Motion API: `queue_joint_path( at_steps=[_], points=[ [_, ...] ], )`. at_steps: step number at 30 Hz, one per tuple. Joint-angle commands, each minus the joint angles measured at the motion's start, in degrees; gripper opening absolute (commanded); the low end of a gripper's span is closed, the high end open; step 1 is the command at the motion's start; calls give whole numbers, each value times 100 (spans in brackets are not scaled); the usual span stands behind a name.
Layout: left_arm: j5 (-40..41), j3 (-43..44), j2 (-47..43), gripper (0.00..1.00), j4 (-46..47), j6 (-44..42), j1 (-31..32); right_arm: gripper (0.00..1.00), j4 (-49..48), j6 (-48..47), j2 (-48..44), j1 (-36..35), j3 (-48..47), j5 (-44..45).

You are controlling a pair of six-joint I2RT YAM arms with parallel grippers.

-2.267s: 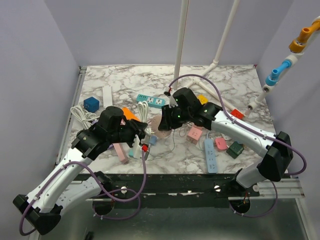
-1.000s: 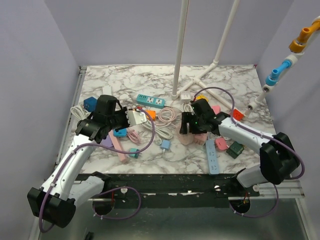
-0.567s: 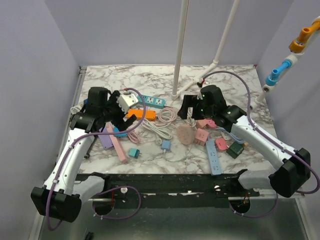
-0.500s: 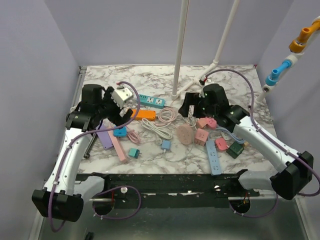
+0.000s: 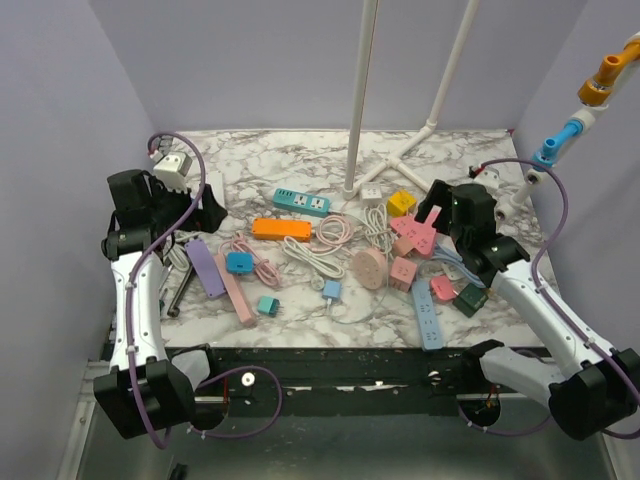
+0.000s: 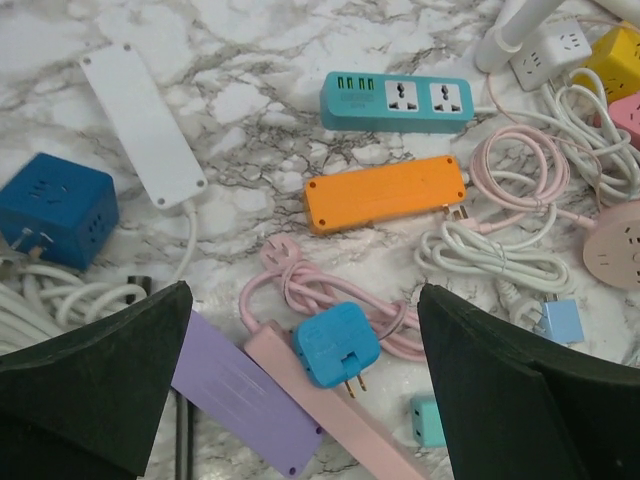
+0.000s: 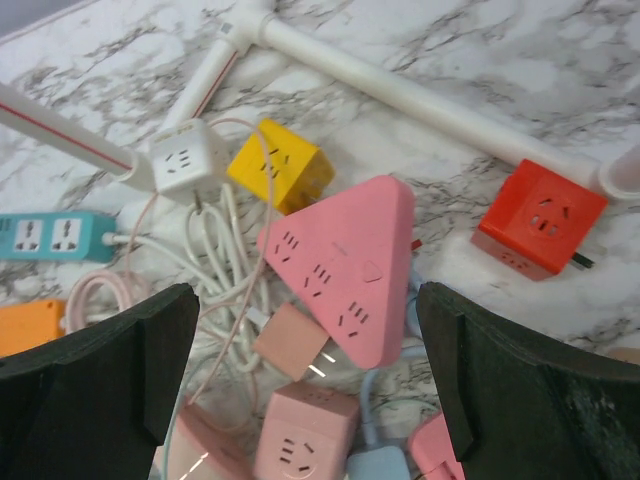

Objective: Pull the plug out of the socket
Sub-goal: Reset both arms

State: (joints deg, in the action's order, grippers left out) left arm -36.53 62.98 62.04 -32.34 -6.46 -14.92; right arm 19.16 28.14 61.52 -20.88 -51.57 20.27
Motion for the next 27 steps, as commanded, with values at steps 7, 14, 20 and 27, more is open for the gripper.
queue_joint_path(
  at_steps=[7, 14, 20, 27],
  points=[
    [254, -1313, -21, 98, 1468, 1134, -29, 100, -1191, -481, 400, 115, 606, 1698],
    [616, -2581, -302, 98, 3179, 1081, 27, 100, -2333, -691, 690, 591, 1194, 1363],
    [1004, -3711, -596, 99, 5103, 1059, 68, 100, -3995, -1017, 595, 689, 2156, 1653],
    [1444, -4462, -175, 98, 6930, 1142, 284, 100, -7170, -1828, 1556, 739, 3320, 1840]
  ],
)
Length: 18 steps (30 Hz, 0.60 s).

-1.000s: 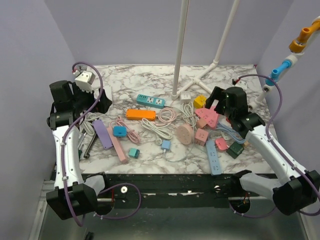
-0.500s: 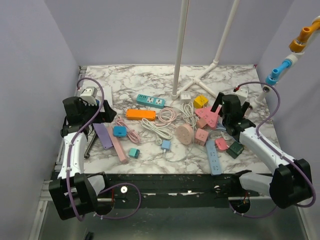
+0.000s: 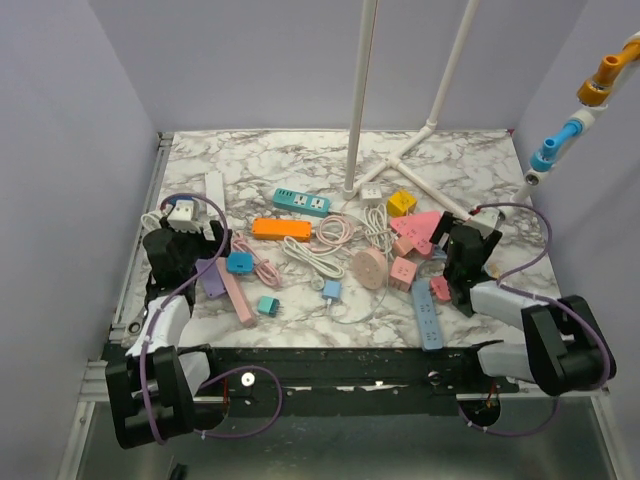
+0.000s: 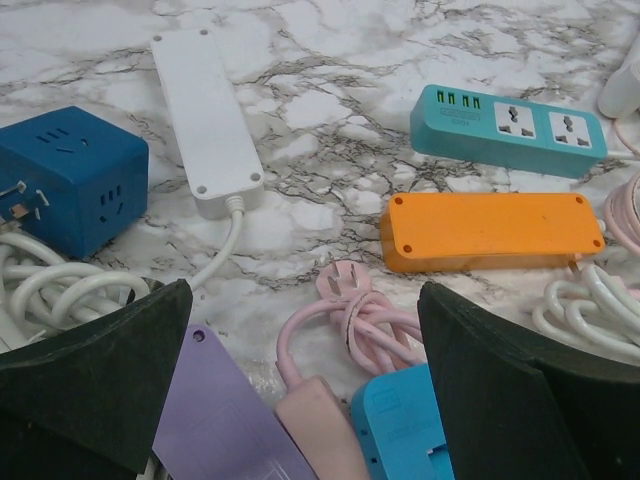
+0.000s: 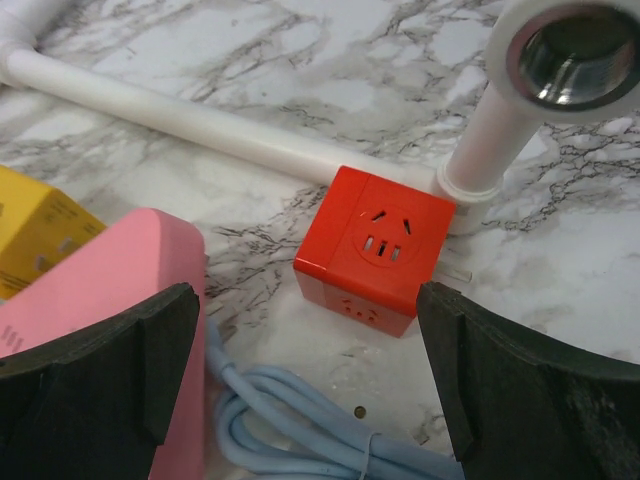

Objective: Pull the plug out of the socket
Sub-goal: Reset both arms

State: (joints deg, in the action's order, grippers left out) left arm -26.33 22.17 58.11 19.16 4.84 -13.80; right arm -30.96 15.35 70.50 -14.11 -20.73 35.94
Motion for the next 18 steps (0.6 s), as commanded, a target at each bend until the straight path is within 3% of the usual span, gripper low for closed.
queue_joint_path(
  at_steps=[1, 6, 10, 12, 15, 17, 18],
  points=[
    [448, -462, 289, 98, 1958, -9, 208, 100, -2438, -598, 846, 65, 248, 258],
    [625, -707, 548, 98, 2942, -44, 290, 100, -3299, -863, 1632, 81, 202, 74],
    [831, -689, 615, 99, 3010, -10, 390, 100, -3966, -940, 2088, 108, 346, -79],
    [856, -842, 601, 99, 3351, 63, 445, 98, -3720, -986, 2105, 110, 245, -292],
    [689, -1476, 924, 99, 4900, -202, 708, 95, -4035, -1044, 2045, 110, 448, -420],
    [1022, -1756, 1452, 98, 5932, -361, 952, 93, -4827, -1195, 1991, 111, 900, -700],
    [1034, -1786, 1706, 99, 6401, -352, 975, 98, -5352, -1300, 1983, 110, 1175, -897]
  ],
)
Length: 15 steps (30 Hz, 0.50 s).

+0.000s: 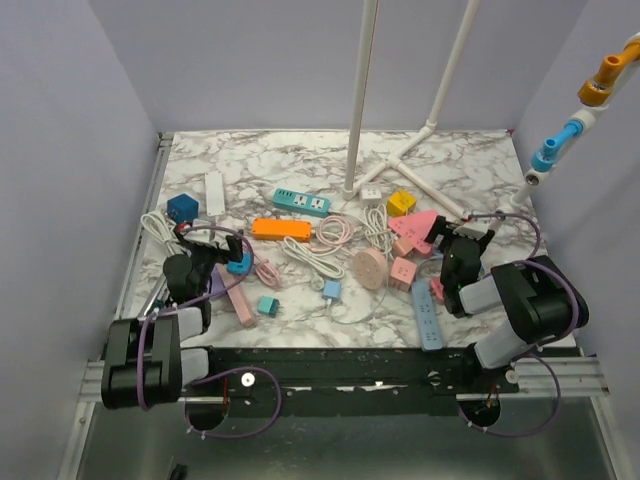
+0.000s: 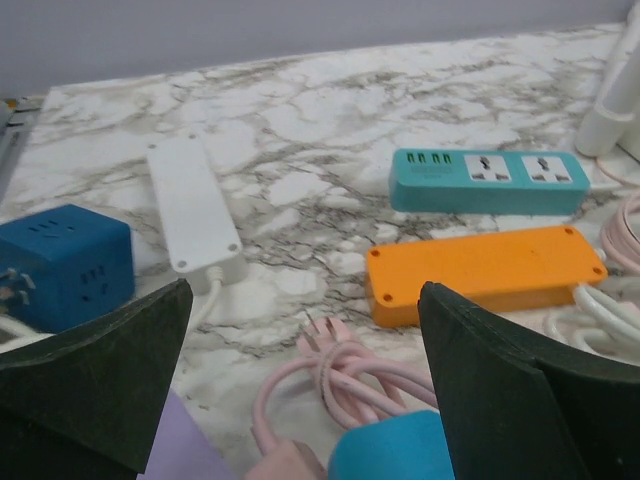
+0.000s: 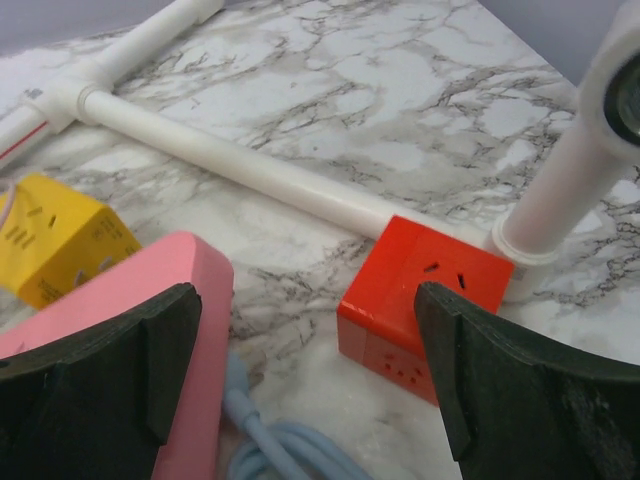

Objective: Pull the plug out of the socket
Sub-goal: Reset both arms

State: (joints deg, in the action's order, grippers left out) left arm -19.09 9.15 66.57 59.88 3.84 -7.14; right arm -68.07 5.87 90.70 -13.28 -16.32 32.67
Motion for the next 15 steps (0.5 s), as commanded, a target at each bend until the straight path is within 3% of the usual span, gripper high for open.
queue_joint_path(
  at_steps=[1, 3, 4, 6, 7, 8, 15],
  points=[
    [369, -426, 814, 98, 2127, -253, 326, 100, -1846, -390, -88, 32, 964, -821],
    [795, -87, 612, 98, 1125, -308, 468, 100, -2302, -380, 108, 27, 1104, -1044],
    [933, 82, 754, 99, 1028, -220, 486, 100, -2149, -332, 263, 47, 1001, -1097],
    [1180, 526, 646, 98, -54, -192, 518, 100, -1870, -272, 527, 143, 512, -802],
    [1213, 414, 745, 98, 385, -177, 521, 100, -1065, -52, 363, 263, 317, -945],
    [1194, 464, 639, 99, 98, -173, 525, 100, -530, 197, 259, 580, 152, -1288],
    [1199, 421, 645, 98, 186, -173, 520, 100, -865, 172, 248, 695, 301, -1542]
  ],
)
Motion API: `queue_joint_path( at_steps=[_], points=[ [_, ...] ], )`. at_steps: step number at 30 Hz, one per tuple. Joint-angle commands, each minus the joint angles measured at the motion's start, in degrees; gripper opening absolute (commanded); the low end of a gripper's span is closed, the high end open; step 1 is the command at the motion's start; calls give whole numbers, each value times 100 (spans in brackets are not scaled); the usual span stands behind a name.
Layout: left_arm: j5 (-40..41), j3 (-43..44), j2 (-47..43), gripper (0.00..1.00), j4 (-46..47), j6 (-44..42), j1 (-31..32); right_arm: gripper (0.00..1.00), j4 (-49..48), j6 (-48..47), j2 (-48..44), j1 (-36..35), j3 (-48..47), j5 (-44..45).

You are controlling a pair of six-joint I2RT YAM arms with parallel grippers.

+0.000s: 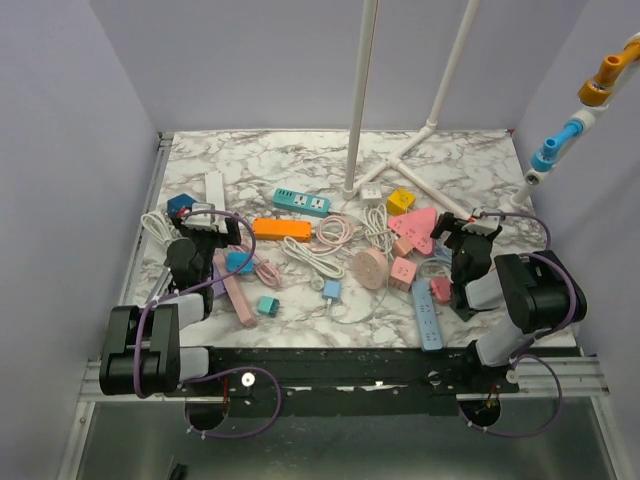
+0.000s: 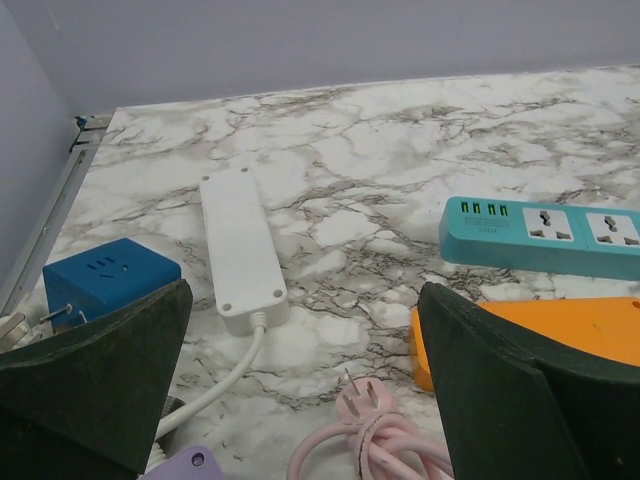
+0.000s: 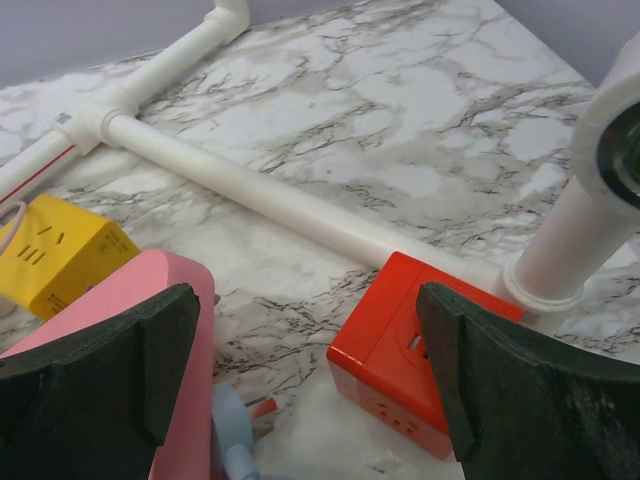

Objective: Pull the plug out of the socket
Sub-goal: Reset both arms

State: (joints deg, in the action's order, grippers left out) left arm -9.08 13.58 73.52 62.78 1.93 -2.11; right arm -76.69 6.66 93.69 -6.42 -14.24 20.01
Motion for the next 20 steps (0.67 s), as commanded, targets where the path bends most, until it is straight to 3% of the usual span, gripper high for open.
queue_joint_path(
  at_steps=[1, 20],
  points=[
    [219, -31, -18, 98, -24, 13, 18, 100, -134, 48, -2, 9, 113, -303],
    [389, -13, -21, 99, -80, 25, 62, 100, -124, 48, -7, 9, 114, -304]
  ],
)
